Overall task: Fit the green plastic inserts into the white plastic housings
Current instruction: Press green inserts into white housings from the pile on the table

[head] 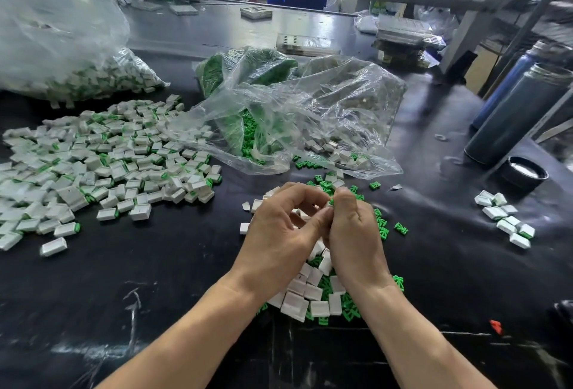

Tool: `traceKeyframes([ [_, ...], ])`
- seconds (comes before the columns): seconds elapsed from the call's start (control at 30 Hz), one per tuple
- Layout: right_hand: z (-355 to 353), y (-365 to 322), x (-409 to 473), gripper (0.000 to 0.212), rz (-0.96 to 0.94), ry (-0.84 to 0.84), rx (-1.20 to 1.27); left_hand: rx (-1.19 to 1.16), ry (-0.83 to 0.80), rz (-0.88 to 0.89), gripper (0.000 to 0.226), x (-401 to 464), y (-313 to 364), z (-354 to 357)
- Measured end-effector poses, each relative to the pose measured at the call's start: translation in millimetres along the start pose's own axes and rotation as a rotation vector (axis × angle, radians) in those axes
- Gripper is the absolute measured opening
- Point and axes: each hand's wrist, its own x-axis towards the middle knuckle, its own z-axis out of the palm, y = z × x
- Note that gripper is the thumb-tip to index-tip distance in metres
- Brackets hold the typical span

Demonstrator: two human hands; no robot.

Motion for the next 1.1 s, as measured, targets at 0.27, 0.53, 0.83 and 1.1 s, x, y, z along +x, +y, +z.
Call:
traceKeyframes([
  [0.27, 1, -6, -2, 0.060, -0.029, 0.053, -0.040, -0.016, 0.001, -0.016, 0.004, -1, -2, 0],
  [0.53, 3, -3, -1, 0.064, -0.034, 0.021, -0.054, -0.010, -0.001, -0.029, 0.005, -1, -1, -1],
  [0.83, 2, -9, -2, 0.055, -0.080, 0.051, -0.101, 0.003, 0.008, -0.032, 0.007, -1, -2, -2],
  [1.1, 4, -6, -4, 0.055, -0.029, 0.010, 0.025, 0.014, 0.034, -0.039, 0.004, 1, 1, -2],
])
